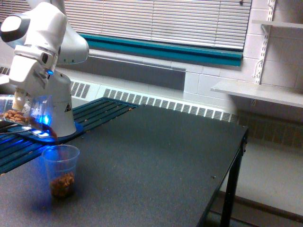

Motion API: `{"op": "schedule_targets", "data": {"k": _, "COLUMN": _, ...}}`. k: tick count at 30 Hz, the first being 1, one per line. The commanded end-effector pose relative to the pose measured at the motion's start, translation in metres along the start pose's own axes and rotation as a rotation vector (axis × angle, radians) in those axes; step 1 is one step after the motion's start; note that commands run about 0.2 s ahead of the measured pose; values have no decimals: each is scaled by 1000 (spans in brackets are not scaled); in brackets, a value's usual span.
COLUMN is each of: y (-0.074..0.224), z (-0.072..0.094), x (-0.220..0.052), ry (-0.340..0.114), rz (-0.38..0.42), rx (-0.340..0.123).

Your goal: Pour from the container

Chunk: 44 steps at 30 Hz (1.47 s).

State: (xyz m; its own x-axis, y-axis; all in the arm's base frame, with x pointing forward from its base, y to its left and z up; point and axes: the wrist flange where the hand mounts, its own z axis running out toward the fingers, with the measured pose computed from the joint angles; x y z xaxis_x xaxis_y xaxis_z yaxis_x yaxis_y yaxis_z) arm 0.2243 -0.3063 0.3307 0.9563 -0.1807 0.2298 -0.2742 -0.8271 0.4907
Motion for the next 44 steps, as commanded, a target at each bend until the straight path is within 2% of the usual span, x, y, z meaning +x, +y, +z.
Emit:
{"op": "schedule_targets", "data": {"k": 1, "y": 2, "z": -4, "x": 4, "ry": 8, "rz": -49, "rx": -18}}
{"op": "schedule_targets", "data": {"k": 20, "y": 3, "z": -10, "x": 8, "ry": -13, "rz": -116, "rx": -53}}
{"op": "schedule_targets", "data": {"k": 30, "y": 6, "z": -17, "x": 12, "ry": -39, "rz": -138, "rx": -77}}
{"op": "schedule_targets", "data": {"k": 44, "y": 7, "z": -18, "x": 12, "ry": -51, "rz": -131, "rx": -62}}
